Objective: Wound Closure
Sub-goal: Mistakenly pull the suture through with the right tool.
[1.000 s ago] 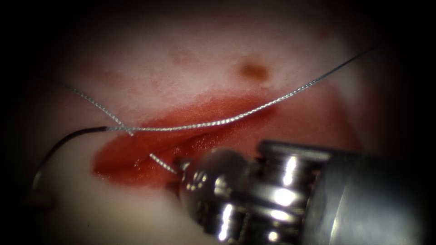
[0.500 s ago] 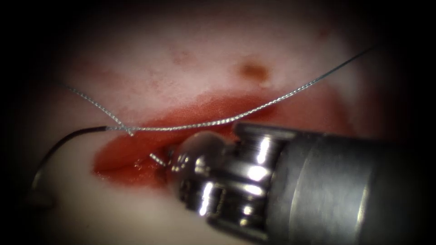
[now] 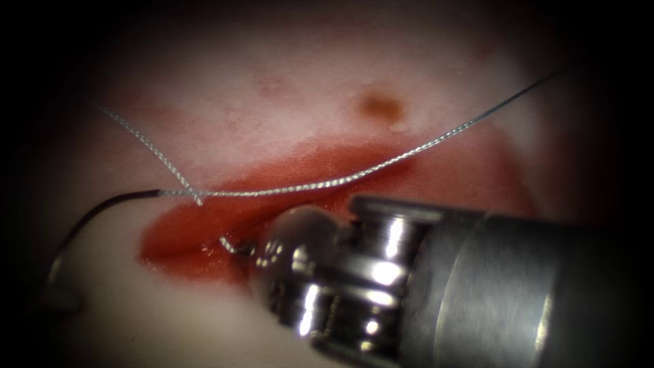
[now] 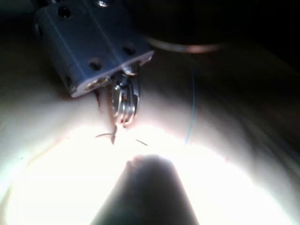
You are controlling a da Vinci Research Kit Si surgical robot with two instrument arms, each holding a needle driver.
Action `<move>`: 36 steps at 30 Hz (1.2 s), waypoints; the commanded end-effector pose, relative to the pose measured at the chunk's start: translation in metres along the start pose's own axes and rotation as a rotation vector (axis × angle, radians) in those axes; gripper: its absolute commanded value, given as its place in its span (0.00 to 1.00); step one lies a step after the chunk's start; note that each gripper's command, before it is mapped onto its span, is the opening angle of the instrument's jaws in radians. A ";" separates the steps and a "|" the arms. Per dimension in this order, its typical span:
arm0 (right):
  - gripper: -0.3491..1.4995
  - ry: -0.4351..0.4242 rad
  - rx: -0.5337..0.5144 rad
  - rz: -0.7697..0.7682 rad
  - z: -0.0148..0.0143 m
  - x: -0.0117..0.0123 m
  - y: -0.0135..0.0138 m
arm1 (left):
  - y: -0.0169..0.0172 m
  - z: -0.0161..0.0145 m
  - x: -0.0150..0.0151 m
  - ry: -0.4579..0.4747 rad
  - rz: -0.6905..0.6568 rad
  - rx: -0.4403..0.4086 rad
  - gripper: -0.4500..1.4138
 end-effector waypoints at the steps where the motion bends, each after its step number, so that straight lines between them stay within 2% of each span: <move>1: 0.00 0.006 0.000 -0.005 -0.0004 0.0011 0.0004 | -0.0008 -0.0005 -0.0007 -0.005 0.000 0.004 0.00; 5: 0.00 -0.005 0.016 -0.025 -0.0010 -0.0002 0.0002 | -0.0008 -0.0005 -0.0006 -0.005 0.000 0.004 0.00; 11: 0.00 -0.093 0.071 -0.022 -0.0027 -0.0038 -0.0004 | -0.0008 -0.0005 -0.0006 -0.004 0.000 0.004 0.00; 14: 0.00 -0.109 0.089 -0.002 -0.0038 -0.0065 -0.0008 | -0.0008 -0.0005 -0.0006 -0.005 0.000 0.004 0.00; 17: 0.00 -0.121 0.041 0.016 -0.0052 -0.0094 -0.0012 | -0.0008 -0.0005 -0.0006 -0.005 -0.001 0.004 0.00; 29: 0.00 -0.156 -0.018 0.121 -0.0116 -0.0217 -0.0024 | -0.0008 -0.0005 -0.0006 -0.005 -0.001 0.004 0.00; 30: 0.00 -0.165 -0.023 0.139 -0.0127 -0.0237 -0.0027 | -0.0008 -0.0005 -0.0006 -0.005 -0.001 0.004 0.00; 36: 0.00 -0.187 -0.034 0.199 -0.0154 -0.0288 -0.0036 | -0.0008 -0.0005 -0.0006 -0.005 -0.001 0.004 0.00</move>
